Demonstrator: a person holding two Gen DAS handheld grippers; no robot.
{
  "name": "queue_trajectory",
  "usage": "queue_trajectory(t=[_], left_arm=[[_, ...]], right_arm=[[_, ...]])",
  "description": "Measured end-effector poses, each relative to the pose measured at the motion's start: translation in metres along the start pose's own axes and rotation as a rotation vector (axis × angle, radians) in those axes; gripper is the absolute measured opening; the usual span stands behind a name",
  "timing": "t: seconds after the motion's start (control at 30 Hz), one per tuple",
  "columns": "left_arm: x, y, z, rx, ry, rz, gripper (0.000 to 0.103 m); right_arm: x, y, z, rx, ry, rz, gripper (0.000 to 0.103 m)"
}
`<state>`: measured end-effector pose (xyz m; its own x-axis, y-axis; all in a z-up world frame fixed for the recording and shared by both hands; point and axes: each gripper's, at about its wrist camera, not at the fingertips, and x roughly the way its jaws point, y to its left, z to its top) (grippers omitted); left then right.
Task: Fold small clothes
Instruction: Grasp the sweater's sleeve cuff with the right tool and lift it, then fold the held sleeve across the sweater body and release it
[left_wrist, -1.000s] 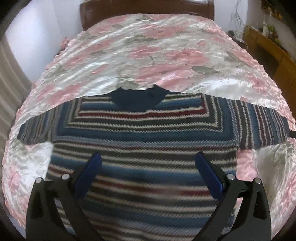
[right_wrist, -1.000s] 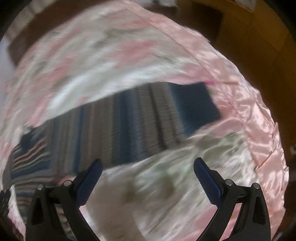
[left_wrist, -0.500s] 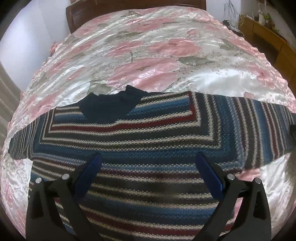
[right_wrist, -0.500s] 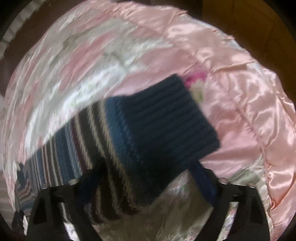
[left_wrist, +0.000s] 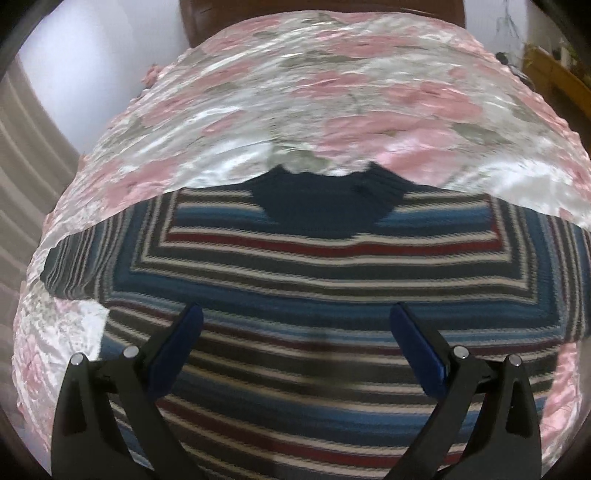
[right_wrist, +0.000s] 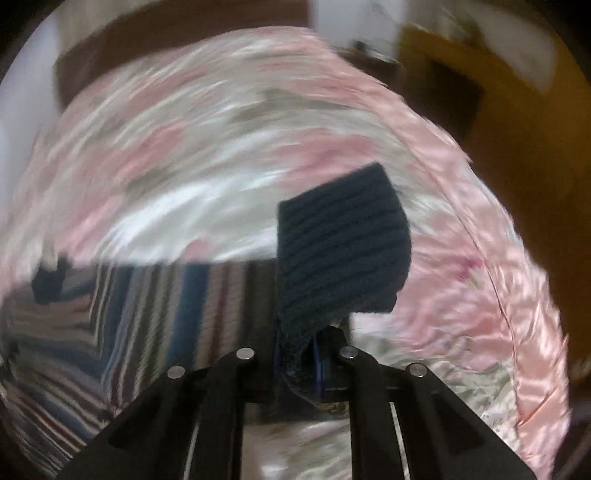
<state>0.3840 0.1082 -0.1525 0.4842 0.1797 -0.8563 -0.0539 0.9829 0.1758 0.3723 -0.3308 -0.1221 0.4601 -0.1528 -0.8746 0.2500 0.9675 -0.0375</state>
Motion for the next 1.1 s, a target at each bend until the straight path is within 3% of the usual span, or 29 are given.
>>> queue_trajectory(t=[0.23, 0.37, 0.43, 0.47, 0.5, 0.6, 0.67, 0.83, 1.0, 1.1], left_arm=[[0.018, 0.031, 0.002, -0.054, 0.055, -0.021, 0.1], [0.024, 0.033, 0.003, -0.06, 0.071, -0.041, 0.1], [0.026, 0.03, 0.002, -0.062, 0.078, -0.056, 0.1], [0.027, 0.028, 0.002, -0.061, 0.081, -0.065, 0.1], [0.028, 0.026, 0.002, -0.061, 0.087, -0.077, 0.1], [0.026, 0.016, -0.001, -0.07, 0.091, -0.134, 0.1], [0.023, 0.004, -0.004, -0.072, 0.096, -0.179, 0.1], [0.024, -0.048, -0.013, -0.059, 0.179, -0.341, 0.1], [0.045, -0.095, -0.019, -0.066, 0.273, -0.418, 0.1], [0.059, -0.109, -0.019, -0.119, 0.325, -0.448, 0.099]], right_arm=[[0.02, 0.137, -0.02, -0.228, 0.032, 0.059, 0.013], [0.031, 0.191, -0.031, -0.314, 0.033, 0.103, 0.014], [0.042, 0.208, -0.034, -0.338, 0.066, 0.186, 0.024], [0.044, 0.214, -0.04, -0.34, 0.093, 0.243, 0.036], [0.042, 0.216, -0.045, -0.344, 0.112, 0.297, 0.046], [0.024, 0.201, -0.052, -0.307, 0.107, 0.411, 0.051], [0.007, 0.174, -0.055, -0.232, 0.079, 0.44, 0.056], [-0.015, 0.121, -0.065, -0.161, 0.04, 0.377, 0.056], [-0.011, 0.096, -0.083, -0.156, 0.052, 0.321, 0.056], [-0.01, 0.091, -0.092, -0.163, 0.045, 0.31, 0.056]])
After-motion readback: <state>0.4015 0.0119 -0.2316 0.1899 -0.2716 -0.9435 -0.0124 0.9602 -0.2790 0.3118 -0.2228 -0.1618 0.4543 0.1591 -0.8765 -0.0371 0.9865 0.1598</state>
